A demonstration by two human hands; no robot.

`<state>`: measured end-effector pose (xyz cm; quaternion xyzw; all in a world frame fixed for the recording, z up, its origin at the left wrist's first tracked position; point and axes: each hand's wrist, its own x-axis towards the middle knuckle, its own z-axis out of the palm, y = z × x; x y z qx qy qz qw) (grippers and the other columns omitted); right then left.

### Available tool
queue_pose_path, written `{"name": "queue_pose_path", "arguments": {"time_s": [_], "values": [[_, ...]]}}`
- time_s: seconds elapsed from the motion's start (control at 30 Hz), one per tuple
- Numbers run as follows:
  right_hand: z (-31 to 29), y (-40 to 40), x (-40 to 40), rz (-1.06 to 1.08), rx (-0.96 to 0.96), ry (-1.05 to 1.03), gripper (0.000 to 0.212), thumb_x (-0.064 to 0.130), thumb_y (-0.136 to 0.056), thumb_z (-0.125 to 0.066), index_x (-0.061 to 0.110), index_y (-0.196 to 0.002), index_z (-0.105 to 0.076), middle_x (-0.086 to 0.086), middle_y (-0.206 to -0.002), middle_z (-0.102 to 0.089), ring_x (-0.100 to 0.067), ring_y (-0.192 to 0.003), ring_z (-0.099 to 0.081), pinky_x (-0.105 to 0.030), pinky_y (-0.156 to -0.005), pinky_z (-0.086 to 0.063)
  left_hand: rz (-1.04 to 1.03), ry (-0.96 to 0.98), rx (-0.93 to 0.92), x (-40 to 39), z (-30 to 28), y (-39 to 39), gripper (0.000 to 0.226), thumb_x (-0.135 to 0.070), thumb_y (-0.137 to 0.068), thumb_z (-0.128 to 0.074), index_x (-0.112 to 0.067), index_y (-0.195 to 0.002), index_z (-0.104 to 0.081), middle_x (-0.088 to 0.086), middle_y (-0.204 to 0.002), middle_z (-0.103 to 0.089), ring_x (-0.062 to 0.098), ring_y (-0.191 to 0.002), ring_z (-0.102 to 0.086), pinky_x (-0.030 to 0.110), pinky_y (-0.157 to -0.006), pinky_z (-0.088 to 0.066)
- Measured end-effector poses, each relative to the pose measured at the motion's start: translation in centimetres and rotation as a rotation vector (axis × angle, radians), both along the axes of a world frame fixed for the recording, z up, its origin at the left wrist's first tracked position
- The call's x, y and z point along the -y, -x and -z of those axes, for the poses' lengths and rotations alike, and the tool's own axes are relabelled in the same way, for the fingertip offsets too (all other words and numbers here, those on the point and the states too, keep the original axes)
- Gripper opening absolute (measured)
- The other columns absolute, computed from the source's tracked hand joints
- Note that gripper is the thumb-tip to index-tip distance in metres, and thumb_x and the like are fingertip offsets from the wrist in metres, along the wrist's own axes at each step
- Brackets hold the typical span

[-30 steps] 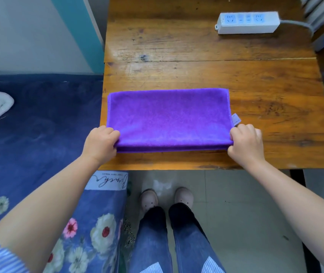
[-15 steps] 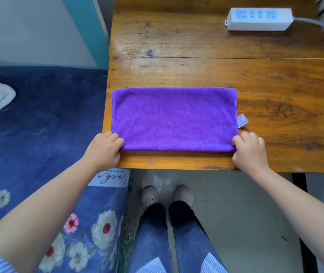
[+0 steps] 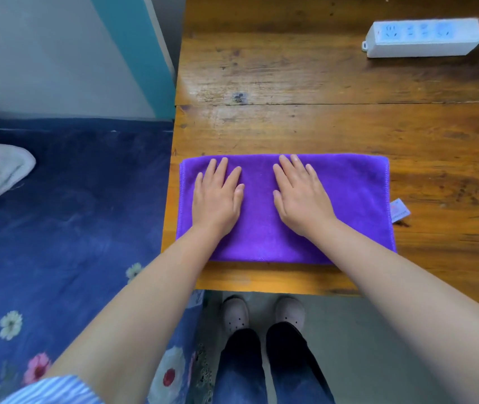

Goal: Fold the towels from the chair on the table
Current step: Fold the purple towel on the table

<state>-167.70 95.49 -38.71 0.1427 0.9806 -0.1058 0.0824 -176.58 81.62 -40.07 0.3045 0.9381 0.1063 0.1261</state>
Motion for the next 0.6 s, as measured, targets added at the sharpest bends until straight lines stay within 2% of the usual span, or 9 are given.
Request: {"name": "queue_pose_path", "arguments": {"time_s": [0.1, 0.23, 0.3, 0.47, 0.6], "values": [[1.1, 1.4, -0.2, -0.011, 0.052, -0.025, 0.055, 0.032, -0.097, -0.029, 0.013, -0.146, -0.012, -0.006, -0.156, -0.003, -0.021, -0.144, -0.001, -0.04, -0.116, 0.002, -0.027, 0.044, -0.036, 0.5, 1.0, 1.5, 0.051, -0.037, -0.097, -0.029, -0.02, -0.145, -0.024, 0.006, -0.156, -0.013, 0.024, -0.145, -0.004, 0.039, -0.116, -0.002], [2.2, 1.2, -2.0, 0.018, 0.046, -0.026, 0.057, 0.038, -0.096, -0.033, 0.018, -0.146, -0.015, -0.003, -0.156, -0.008, -0.022, -0.144, -0.004, -0.039, -0.115, 0.005, -0.21, 0.025, 0.004, 1.2, 1.8, 3.5, 0.056, -0.041, -0.096, -0.031, -0.016, -0.145, -0.022, 0.007, -0.156, -0.012, 0.028, -0.144, -0.004, 0.045, -0.115, -0.006], [2.5, 0.4, -3.4, 0.093, 0.042, -0.032, 0.057, 0.04, -0.095, -0.033, 0.017, -0.145, -0.017, -0.004, -0.156, -0.011, -0.023, -0.144, -0.006, -0.038, -0.115, 0.004, -0.279, 0.03, 0.033, 2.1, 2.1, 4.4, 0.058, -0.042, -0.096, -0.031, -0.016, -0.146, -0.019, 0.008, -0.156, -0.011, 0.028, -0.144, -0.003, 0.047, -0.115, -0.007], [2.2, -1.2, -5.8, 0.305, 0.05, -0.023, 0.068, 0.043, -0.084, -0.02, 0.014, -0.145, -0.021, -0.006, -0.155, -0.014, -0.025, -0.144, -0.009, -0.039, -0.115, 0.0, -0.288, 0.065, 0.062, 2.6, 2.2, 4.9, 0.059, -0.043, -0.095, -0.03, -0.019, -0.147, -0.015, 0.008, -0.157, -0.008, 0.027, -0.144, -0.001, 0.048, -0.115, -0.008], [2.1, -3.0, -7.9, 0.465, 0.047, -0.003, 0.056, 0.033, -0.096, -0.033, 0.011, -0.145, -0.017, -0.009, -0.156, -0.009, -0.026, -0.144, -0.004, -0.039, -0.115, 0.0, -0.242, 0.178, 0.044, 2.7, 1.8, 5.2, 0.061, -0.046, -0.096, -0.024, -0.019, -0.148, -0.009, 0.008, -0.157, -0.002, 0.026, -0.144, 0.004, 0.048, -0.115, -0.005]]}}
